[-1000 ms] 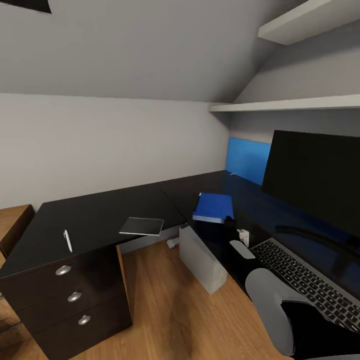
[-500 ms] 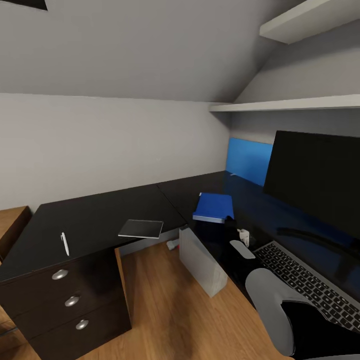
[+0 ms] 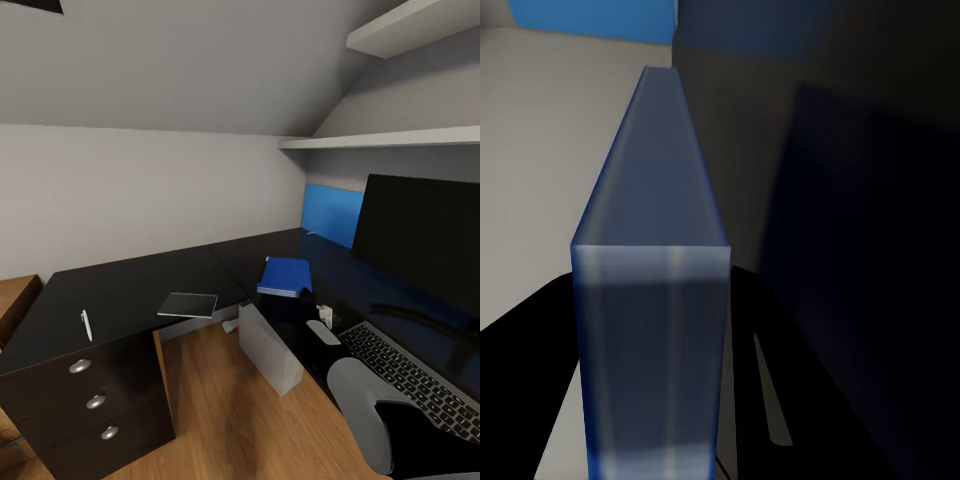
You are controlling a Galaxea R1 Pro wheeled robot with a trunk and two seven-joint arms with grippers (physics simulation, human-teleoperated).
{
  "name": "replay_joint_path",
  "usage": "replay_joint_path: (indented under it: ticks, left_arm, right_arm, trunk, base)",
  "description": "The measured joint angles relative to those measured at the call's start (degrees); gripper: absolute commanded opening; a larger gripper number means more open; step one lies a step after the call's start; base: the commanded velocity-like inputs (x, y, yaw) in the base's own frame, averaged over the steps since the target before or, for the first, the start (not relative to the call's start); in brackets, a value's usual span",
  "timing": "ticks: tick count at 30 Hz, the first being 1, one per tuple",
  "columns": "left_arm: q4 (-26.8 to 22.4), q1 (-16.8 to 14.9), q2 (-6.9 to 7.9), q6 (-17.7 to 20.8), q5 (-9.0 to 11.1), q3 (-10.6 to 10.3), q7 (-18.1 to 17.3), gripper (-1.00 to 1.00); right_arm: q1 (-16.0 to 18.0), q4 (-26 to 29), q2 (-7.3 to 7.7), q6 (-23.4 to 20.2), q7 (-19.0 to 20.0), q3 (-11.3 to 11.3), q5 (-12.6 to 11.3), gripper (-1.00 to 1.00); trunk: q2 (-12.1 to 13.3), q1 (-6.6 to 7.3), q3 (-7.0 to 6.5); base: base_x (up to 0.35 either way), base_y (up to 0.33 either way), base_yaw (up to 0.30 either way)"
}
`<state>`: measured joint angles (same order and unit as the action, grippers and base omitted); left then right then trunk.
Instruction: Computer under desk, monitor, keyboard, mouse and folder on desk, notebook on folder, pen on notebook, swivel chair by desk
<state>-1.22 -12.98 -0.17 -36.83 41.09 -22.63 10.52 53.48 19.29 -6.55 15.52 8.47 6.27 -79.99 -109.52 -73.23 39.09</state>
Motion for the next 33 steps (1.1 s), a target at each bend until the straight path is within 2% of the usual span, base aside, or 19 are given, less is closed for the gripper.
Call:
replay_joint_path:
  ticks: [26, 27, 33]
  left_arm:
    - [0.0, 0.0, 0.00, 0.0, 0.0, 0.0, 0.1, 1.00]
    - [0.0, 0.0, 0.00, 0.0, 0.0, 0.0, 0.1, 1.00]
    - [0.0, 0.0, 0.00, 0.0, 0.0, 0.0, 0.1, 1.00]
  right_arm:
    - [0.0, 0.0, -0.02, 0.0, 0.0, -0.3, 0.1, -1.00]
    - [0.0, 0.0, -0.02, 0.0, 0.0, -0.3, 0.1, 1.00]
    - [0.0, 0.0, 0.00, 0.0, 0.0, -0.3, 0.1, 1.00]
  trunk:
    - [0.0, 0.00, 0.00]
    - [0.0, 0.00, 0.00]
    - [0.0, 0.00, 0.00]
  base:
    - [-0.034, 0.000, 0.000]
    - [0.000, 0.000, 0.000]
    - [0.000, 0.000, 0.000]
